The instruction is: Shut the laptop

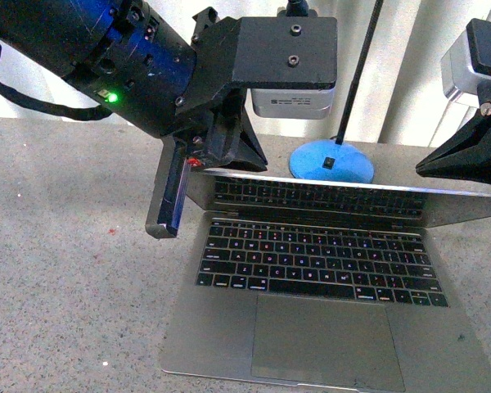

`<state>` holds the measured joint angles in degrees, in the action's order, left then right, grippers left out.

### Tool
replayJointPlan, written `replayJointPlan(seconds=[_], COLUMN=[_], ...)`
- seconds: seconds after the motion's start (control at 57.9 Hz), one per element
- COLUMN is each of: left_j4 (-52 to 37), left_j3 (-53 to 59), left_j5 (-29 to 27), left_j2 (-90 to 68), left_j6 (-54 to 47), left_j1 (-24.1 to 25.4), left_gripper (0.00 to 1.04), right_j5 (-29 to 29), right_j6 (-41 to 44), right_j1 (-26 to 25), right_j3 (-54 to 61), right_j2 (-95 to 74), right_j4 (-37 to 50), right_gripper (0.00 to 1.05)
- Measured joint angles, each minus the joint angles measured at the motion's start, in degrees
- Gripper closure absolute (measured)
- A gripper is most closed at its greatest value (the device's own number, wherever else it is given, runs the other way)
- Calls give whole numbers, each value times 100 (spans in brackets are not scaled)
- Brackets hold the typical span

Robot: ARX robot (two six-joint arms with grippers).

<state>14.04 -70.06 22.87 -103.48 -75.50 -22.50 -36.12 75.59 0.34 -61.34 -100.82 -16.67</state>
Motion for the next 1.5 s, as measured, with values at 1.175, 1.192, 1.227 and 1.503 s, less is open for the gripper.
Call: replayJointPlan(seconds=[1.175, 1.192, 1.227, 1.503], left_j4=[-887, -894, -916, -1034], left_j3=[870, 879, 903, 1071], left_j5=[50, 52, 63, 72], left_j2=[-162, -166, -177, -251], left_j6=[317, 319, 339, 363], left_j1=[-129, -129, -129, -131], left_gripper=[101, 101, 101, 101], right_j5=[-216, -214, -216, -245], right_j6=[-393, -402, -409, -522], right_j1=[229, 236, 245, 323], right_j3=[916, 933, 953, 1134], right_j2=[-188, -199, -210, -306], right_j4=[1001, 1021, 1045, 1287], right_gripper=[102, 102, 102, 102])
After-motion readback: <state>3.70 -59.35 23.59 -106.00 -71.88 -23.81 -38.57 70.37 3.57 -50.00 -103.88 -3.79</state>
